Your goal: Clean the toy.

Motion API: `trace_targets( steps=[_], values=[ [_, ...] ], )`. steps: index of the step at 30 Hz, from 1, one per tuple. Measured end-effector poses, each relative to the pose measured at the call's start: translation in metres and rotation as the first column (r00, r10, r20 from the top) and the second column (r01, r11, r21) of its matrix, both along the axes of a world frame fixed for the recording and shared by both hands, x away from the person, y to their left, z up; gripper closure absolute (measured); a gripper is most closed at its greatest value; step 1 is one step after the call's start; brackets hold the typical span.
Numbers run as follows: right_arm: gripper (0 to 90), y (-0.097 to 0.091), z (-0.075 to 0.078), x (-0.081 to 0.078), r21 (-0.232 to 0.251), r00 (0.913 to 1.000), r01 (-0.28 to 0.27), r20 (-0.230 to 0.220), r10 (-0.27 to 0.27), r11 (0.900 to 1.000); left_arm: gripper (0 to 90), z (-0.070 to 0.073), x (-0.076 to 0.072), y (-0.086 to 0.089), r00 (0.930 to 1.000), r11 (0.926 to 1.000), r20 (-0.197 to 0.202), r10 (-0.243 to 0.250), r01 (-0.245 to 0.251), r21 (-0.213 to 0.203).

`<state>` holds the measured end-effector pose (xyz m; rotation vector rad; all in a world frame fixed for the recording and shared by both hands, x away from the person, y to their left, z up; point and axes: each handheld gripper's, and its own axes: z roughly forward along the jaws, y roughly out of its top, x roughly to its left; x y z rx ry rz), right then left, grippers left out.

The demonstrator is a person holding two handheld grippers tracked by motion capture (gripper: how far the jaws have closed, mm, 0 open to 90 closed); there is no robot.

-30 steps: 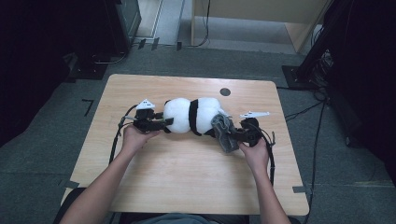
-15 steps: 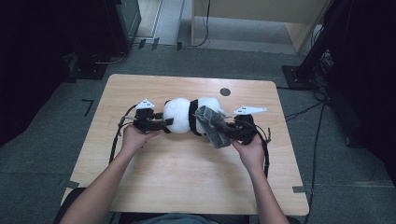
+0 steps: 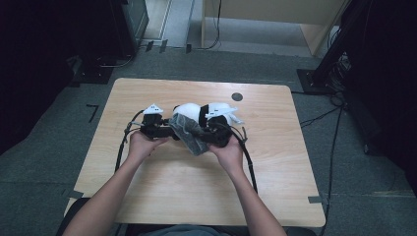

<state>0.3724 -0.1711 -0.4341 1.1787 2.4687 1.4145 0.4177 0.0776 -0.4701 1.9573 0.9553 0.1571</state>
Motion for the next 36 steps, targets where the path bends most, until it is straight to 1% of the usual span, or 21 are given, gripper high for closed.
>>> trace_targets(
  steps=[2,3,5,6,7,8,12,14,16,18,21,23,25,28,30,34,35,36],
  values=[
    [77.6,0.008,-0.009,0.005,-0.002,0.9999,0.004,-0.016,-0.005,1.0000,44.2,0.000,0.000,0.000,1.0000,1.0000,0.000,-0.001,0.001,0.004],
    [77.6,0.011,-0.013,0.007,0.005,0.9995,0.009,-0.031,-0.009,0.9999,44.2,0.000,0.000,0.000,1.0000,1.0000,-0.001,-0.001,0.001,0.005],
    [77.5,0.012,-0.021,0.010,0.015,0.9989,0.015,-0.044,-0.014,0.9998,44.2,-0.001,0.000,0.000,1.0000,0.9999,0.000,0.002,-0.002,0.012],
    [77.5,0.012,-0.024,0.011,0.028,0.9984,0.016,-0.055,-0.014,0.9995,44.2,-0.001,0.000,0.000,1.0000,0.9999,0.000,0.000,0.000,0.015],
    [77.4,0.011,-0.026,0.011,0.025,0.9986,0.017,-0.051,-0.016,0.9995,44.2,-0.001,0.000,0.000,1.0000,0.9998,0.000,-0.001,0.001,0.018],
    [77.3,0.010,-0.027,0.010,0.006,0.9992,0.016,-0.036,-0.015,0.9999,44.1,-0.001,0.000,0.000,1.0000,0.9998,0.000,-0.002,0.002,0.019],
    [76.9,0.001,-0.030,0.007,-0.053,0.9995,0.016,-0.025,-0.017,0.9985,43.9,-0.003,0.001,0.001,0.9999,0.9999,0.010,-0.010,0.009,0.014],
    [77.0,-0.005,-0.030,0.004,-0.095,0.9994,0.017,-0.027,-0.020,0.9954,43.9,-0.003,0.001,0.001,0.9999,0.9999,0.011,-0.010,0.010,0.014],
    [77.1,-0.012,-0.029,0.000,-0.126,0.9996,0.021,-0.014,-0.023,0.9918,43.9,-0.003,0.001,0.000,0.9999,0.9999,0.012,-0.008,0.008,0.012],
    [77.2,-0.022,-0.027,-0.003,-0.136,0.9993,0.030,-0.017,-0.032,0.9903,43.9,-0.003,0.001,0.000,0.9999,0.9999,0.014,-0.006,0.006,0.011],
    [77.3,-0.039,-0.024,-0.008,-0.121,0.9985,0.052,-0.008,-0.054,0.9913,43.9,-0.003,0.001,-0.001,0.9998,0.9999,0.017,-0.007,0.006,0.010],
    [77.3,-0.048,-0.020,-0.011,-0.111,0.9973,0.071,-0.011,-0.073,0.9913,43.9,-0.003,0.000,-0.002,0.9998,0.9999,0.020,-0.007,0.007,0.012],
    [77.2,-0.057,-0.015,-0.014,-0.111,0.9960,0.088,-0.003,-0.089,0.9899,43.9,-0.003,0.000,-0.002,0.9998,0.9999,0.019,-0.007,0.007,0.011],
    [77.1,-0.070,-0.008,-0.015,-0.099,0.9937,0.112,0.011,-0.112,0.9887,43.9,-0.003,0.000,-0.002,0.9998,0.9999,0.017,-0.008,0.008,0.010],
    [77.0,-0.078,-0.006,-0.016,-0.088,0.9919,0.127,0.009,-0.127,0.9880,43.8,-0.003,0.000,-0.002,0.9998,0.9999,0.018,-0.010,0.010,0.010],
    [76.8,-0.095,-0.010,-0.013,-0.044,0.9873,0.153,-0.036,-0.155,0.9872,43.8,-0.003,0.000,-0.003,0.9997,0.9998,0.021,-0.014,0.013,0.012],
    [76.8,-0.098,-0.011,-0.013,-0.031,0.9856,0.163,-0.041,-0.164,0.9862,43.8,-0.003,0.000,-0.003,0.9996,0.9998,0.022,-0.015,0.014,0.014],
    [76.8,-0.101,-0.011,-0.013,-0.030,0.9839,0.173,-0.041,-0.174,0.9845,43.8,-0.003,0.000,-0.003,0.9996,0.9998,0.023,-0.015,0.015,0.015]
  ],
)
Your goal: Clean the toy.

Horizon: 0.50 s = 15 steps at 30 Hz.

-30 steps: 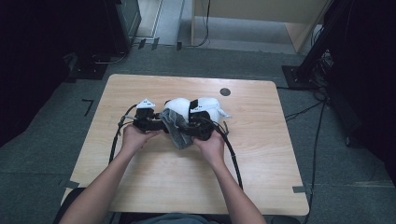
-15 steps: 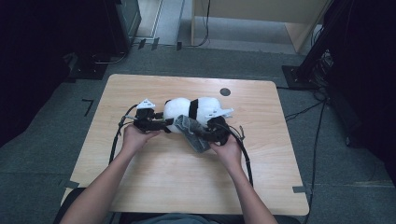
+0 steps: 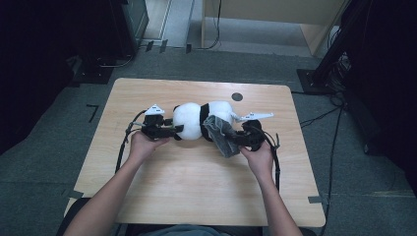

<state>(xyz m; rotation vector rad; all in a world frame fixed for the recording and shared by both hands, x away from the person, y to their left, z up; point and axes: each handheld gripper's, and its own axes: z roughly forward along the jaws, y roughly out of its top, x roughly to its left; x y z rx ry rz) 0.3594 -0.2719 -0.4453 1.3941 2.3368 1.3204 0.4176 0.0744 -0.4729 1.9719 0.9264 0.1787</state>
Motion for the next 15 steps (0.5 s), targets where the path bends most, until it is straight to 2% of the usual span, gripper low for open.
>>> trace_targets(
  steps=[10,15],
  values=[
    [76.9,-0.026,0.001,0.001,-0.009,0.9960,0.090,0.004,-0.090,0.9959,43.6,0.000,0.000,-0.001,1.0000,1.0000,-0.003,0.003,-0.003,-0.005],
    [76.9,-0.033,-0.005,0.007,0.005,0.9906,0.135,-0.022,-0.135,0.9908,43.3,0.000,0.000,-0.002,1.0000,1.0000,-0.006,0.002,-0.002,-0.006]
  ],
)
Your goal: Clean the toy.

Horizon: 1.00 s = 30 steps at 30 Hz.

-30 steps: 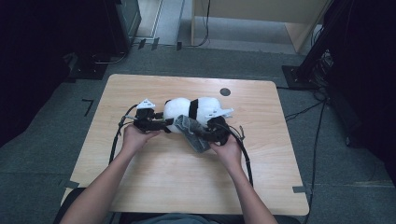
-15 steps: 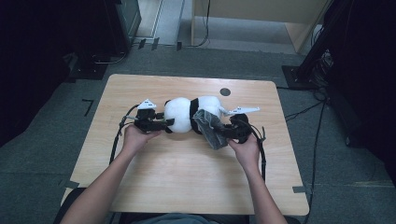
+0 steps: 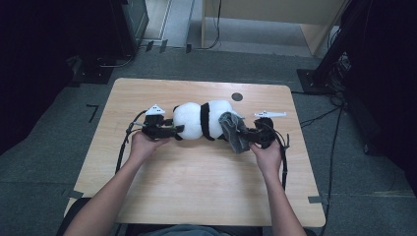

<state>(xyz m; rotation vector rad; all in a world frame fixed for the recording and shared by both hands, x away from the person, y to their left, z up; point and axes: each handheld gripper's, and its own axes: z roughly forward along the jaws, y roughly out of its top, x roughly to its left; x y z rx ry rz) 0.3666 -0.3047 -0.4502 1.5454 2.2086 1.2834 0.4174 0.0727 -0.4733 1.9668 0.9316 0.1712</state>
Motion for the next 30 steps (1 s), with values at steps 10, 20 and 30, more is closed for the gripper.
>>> trace_targets(
  steps=[10,20,30],
  values=[
    [77.3,0.001,-0.027,0.008,-0.002,0.9979,0.017,-0.062,-0.017,0.9999,37.7,-0.002,0.002,0.000,0.9995,0.9999,-0.030,-0.004,0.003,-0.011],
    [77.3,-0.015,-0.022,0.006,-0.038,0.9946,0.065,-0.078,-0.068,0.9972,37.9,-0.002,0.002,0.000,0.9994,0.9999,-0.034,-0.005,0.005,-0.016],
    [77.4,-0.030,0.019,0.002,-0.012,0.9927,0.119,0.023,-0.119,0.9928,38.9,-0.002,0.001,0.000,0.9993,0.9998,-0.036,-0.006,0.005,-0.017]
  ],
)
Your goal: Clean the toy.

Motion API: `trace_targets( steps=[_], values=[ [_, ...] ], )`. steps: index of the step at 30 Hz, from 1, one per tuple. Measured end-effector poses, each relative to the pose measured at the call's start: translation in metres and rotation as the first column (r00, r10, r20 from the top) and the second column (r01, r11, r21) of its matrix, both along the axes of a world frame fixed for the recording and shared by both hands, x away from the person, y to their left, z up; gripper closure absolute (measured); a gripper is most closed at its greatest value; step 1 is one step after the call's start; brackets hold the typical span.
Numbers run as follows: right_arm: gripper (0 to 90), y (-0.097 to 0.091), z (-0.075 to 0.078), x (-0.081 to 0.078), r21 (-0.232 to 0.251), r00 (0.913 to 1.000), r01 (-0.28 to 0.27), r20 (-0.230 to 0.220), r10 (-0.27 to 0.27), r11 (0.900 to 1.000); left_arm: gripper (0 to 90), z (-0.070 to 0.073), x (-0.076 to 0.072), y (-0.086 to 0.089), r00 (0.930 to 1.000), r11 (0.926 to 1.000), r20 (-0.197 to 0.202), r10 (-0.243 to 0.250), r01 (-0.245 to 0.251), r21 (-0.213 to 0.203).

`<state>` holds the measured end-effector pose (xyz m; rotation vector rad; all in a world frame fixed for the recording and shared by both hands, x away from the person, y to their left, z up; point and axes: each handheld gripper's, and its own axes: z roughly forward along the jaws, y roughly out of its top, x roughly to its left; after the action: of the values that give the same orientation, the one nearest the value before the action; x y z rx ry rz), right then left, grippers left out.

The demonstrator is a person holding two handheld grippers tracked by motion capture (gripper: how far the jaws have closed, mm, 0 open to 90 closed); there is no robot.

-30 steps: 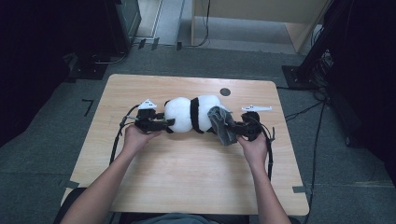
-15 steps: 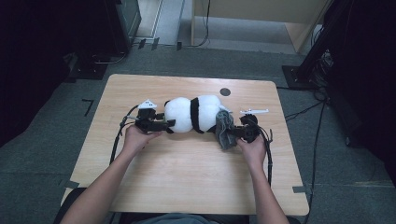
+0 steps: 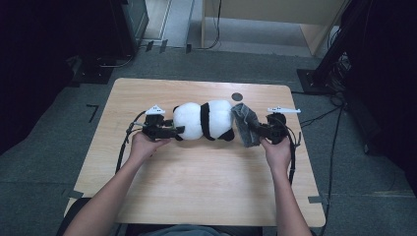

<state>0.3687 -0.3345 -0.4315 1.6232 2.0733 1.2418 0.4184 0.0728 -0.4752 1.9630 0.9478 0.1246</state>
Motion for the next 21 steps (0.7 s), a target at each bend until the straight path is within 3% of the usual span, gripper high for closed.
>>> trace_targets(
  steps=[7,13,18,21],
  values=[
    [76.8,0.023,0.018,0.012,0.012,0.9966,-0.033,0.075,0.032,0.9994,39.8,0.002,-0.003,-0.002,1.0000,0.9999,-0.001,-0.008,0.008,0.009],
    [76.9,0.047,0.004,0.026,-0.065,0.9944,-0.069,0.075,0.074,0.9954,39.3,0.000,-0.001,-0.001,1.0000,0.9999,0.001,-0.008,0.008,-0.009],
    [76.9,0.041,-0.005,0.025,-0.009,0.9933,-0.059,0.099,0.060,0.9982,35.7,0.002,0.001,0.002,0.9999,0.9999,0.004,-0.014,0.014,0.006],
    [76.9,0.038,-0.006,0.025,-0.005,0.9931,-0.063,0.099,0.063,0.9980,35.0,0.006,0.001,0.005,0.9999,0.9999,0.006,-0.009,0.009,0.012]
  ],
)
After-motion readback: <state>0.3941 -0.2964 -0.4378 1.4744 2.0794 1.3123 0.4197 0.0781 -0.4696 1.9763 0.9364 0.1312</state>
